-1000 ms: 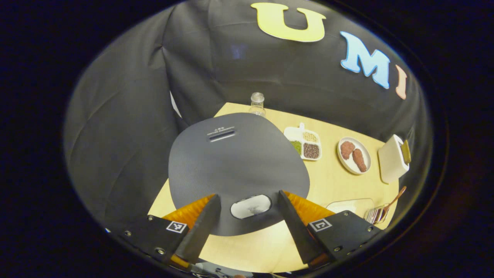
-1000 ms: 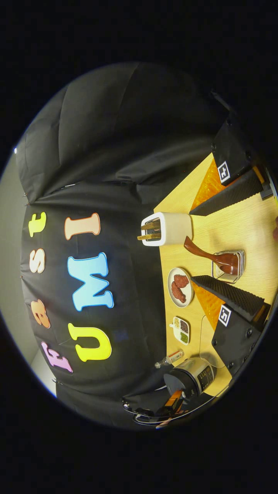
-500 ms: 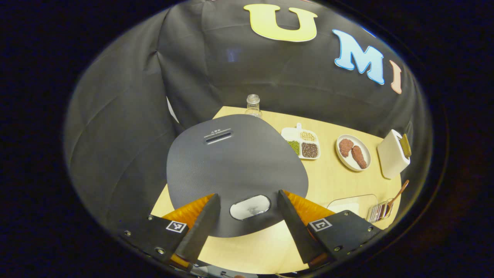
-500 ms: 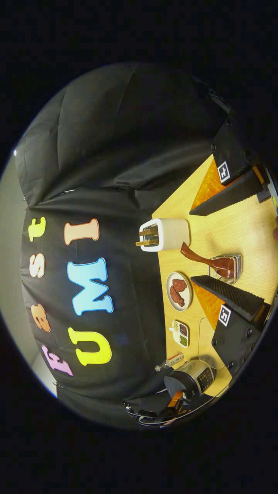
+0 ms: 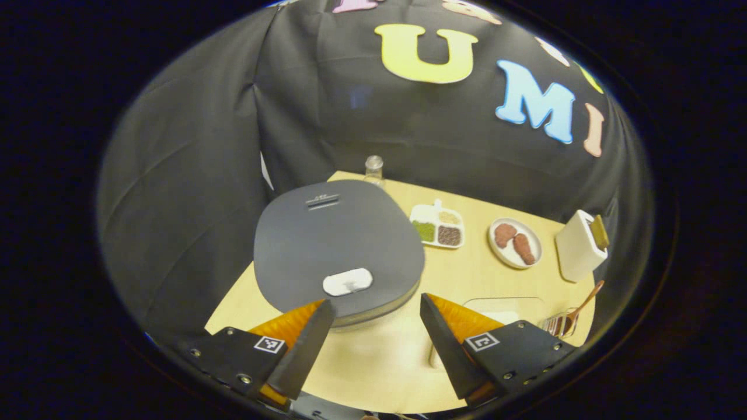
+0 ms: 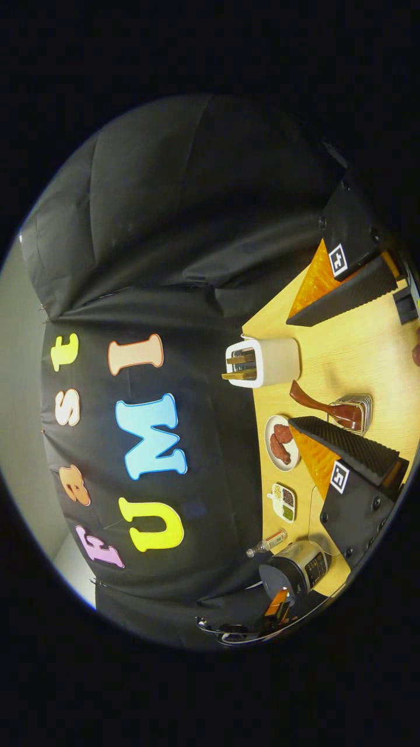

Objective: Close the left gripper, press the button to open the rice cooker; take a wooden spoon from the chopstick holder with the right hand, scoop a spoonful of rice and pour it into the rice cooker, then put the wooden spoon back into the chopstick holder.

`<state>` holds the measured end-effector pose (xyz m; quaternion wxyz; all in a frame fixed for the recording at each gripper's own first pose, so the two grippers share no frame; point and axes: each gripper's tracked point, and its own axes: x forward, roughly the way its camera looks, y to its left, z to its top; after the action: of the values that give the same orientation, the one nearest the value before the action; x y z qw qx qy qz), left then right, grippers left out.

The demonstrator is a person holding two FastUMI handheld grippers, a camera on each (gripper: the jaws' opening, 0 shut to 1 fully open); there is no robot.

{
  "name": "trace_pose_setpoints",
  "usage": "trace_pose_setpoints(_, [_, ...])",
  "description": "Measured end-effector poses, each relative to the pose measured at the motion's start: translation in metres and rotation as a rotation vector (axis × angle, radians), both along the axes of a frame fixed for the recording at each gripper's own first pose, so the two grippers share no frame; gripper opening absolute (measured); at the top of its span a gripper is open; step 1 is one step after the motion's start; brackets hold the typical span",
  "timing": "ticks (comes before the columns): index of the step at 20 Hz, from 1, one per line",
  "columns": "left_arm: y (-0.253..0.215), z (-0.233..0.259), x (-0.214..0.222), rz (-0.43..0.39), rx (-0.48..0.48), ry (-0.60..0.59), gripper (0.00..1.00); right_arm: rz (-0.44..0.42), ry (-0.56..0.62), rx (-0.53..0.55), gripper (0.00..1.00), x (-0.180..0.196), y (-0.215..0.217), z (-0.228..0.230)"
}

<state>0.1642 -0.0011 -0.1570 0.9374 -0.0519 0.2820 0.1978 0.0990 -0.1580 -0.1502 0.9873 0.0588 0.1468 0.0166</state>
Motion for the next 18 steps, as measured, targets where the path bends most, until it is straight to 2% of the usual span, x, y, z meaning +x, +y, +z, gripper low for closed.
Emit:
trace_pose_setpoints(4, [-0.055, 0.088, -0.016, -0.043, 0.097, -0.228, 0.96, 0.054, -0.018, -0.015, 0.98, 0.016, -0.021, 0.016])
trace_pose_setpoints(6, [-0.083, 0.136, -0.031, -0.087, 0.151, -0.348, 0.98, 0.075, -0.054, -0.023, 0.98, 0.027, -0.03, 0.034])
trace_pose_setpoints(7, [-0.095, 0.163, -0.042, -0.11, 0.185, -0.399, 0.95, 0.076, -0.084, -0.029, 0.98, 0.031, -0.034, 0.048])
trace_pose_setpoints(10, [-0.13, 0.219, -0.065, -0.162, 0.23, -0.521, 0.98, 0.051, -0.175, -0.032, 0.98, 0.034, -0.036, 0.089])
trace_pose_setpoints(12, [-0.151, 0.256, -0.079, -0.204, 0.244, -0.612, 0.98, -0.008, -0.23, -0.028, 0.98, 0.027, -0.042, 0.114])
trace_pose_setpoints(15, [-0.168, 0.27, -0.101, -0.258, 0.222, -0.656, 0.97, -0.072, -0.267, -0.012, 0.98, 0.002, -0.043, 0.141])
trace_pose_setpoints(18, [-0.158, 0.272, -0.13, -0.255, 0.236, -0.681, 0.97, -0.106, -0.29, -0.033, 0.98, -0.035, -0.048, 0.151])
